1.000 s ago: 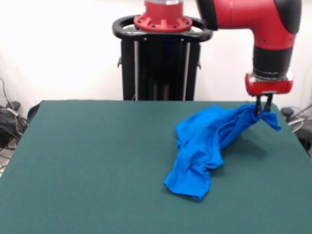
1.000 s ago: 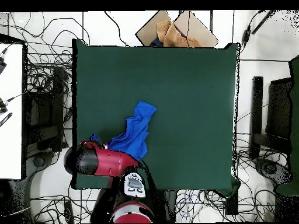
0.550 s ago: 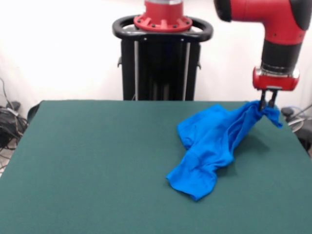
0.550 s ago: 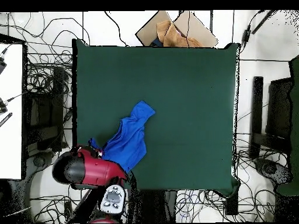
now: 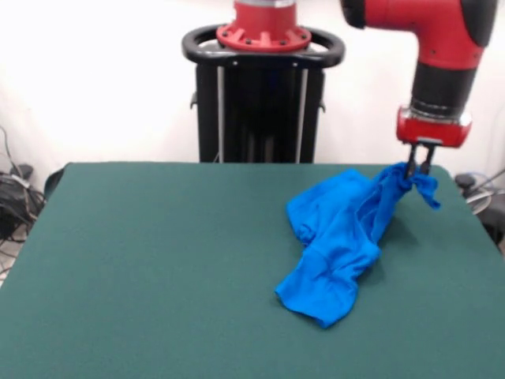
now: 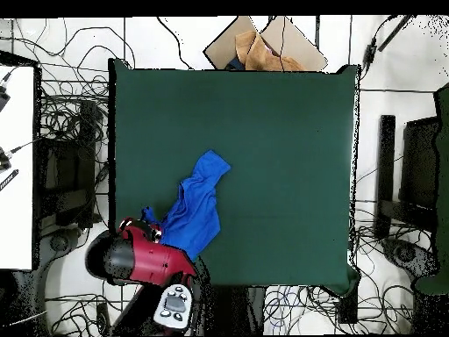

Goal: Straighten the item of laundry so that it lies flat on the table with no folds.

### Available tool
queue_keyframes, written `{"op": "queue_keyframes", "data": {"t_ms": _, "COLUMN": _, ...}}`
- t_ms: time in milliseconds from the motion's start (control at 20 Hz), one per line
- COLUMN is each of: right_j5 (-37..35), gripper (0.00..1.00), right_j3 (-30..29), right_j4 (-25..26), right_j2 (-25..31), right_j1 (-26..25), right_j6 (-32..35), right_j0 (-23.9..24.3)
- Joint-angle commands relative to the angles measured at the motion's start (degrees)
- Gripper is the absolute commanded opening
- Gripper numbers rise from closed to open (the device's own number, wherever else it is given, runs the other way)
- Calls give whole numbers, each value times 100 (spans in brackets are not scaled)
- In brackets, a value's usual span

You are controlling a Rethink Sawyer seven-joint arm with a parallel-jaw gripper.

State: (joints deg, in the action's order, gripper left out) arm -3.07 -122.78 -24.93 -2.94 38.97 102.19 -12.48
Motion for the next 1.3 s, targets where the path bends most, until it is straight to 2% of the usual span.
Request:
{"op": "queue_keyframes", "data": {"t_ms": 50, "right_j5": 470, "gripper": 0, "right_j3": -544, "right_j4": -519, "right_j2": 557, "right_j1": -238, "right_j6": 2169, "right_j0": 461}}
{"op": "queue_keyframes", "data": {"t_ms": 150, "right_j5": 631, "gripper": 0, "right_j3": -660, "right_j4": -519, "right_j2": 839, "right_j1": -269, "right_j6": 2292, "right_j0": 669}}
{"op": "queue_keyframes", "data": {"t_ms": 450, "right_j5": 920, "gripper": 0, "right_j3": -821, "right_j4": -557, "right_j2": 975, "right_j1": -242, "right_j6": 2691, "right_j0": 759}}
{"op": "queue_keyframes", "data": {"t_ms": 750, "right_j5": 915, "gripper": 0, "right_j3": -869, "right_j4": -670, "right_j2": 914, "right_j1": -130, "right_j6": 2987, "right_j0": 607}}
{"op": "queue_keyframes", "data": {"t_ms": 850, "right_j5": 962, "gripper": 0, "right_j3": -895, "right_j4": -585, "right_j2": 1075, "right_j1": -89, "right_j6": 3095, "right_j0": 703}}
{"op": "queue_keyframes", "data": {"t_ms": 950, "right_j5": 638, "gripper": 0, "right_j3": -787, "right_j4": -659, "right_j2": 759, "right_j1": 150, "right_j6": 2911, "right_j0": 400}}
{"op": "queue_keyframes", "data": {"t_ms": 1050, "right_j5": 0, "gripper": 0, "right_j3": -593, "right_j4": -723, "right_j2": 162, "right_j1": 398, "right_j6": 2652, "right_j0": -37}}
{"op": "queue_keyframes", "data": {"t_ms": 1150, "right_j5": -349, "gripper": 0, "right_j3": -471, "right_j4": -666, "right_j2": -53, "right_j1": 524, "right_j6": 2570, "right_j0": -141}}
{"op": "queue_keyframes", "data": {"t_ms": 1300, "right_j5": -475, "gripper": 0, "right_j3": -419, "right_j4": -637, "right_j2": -136, "right_j1": 573, "right_j6": 2574, "right_j0": -212}}
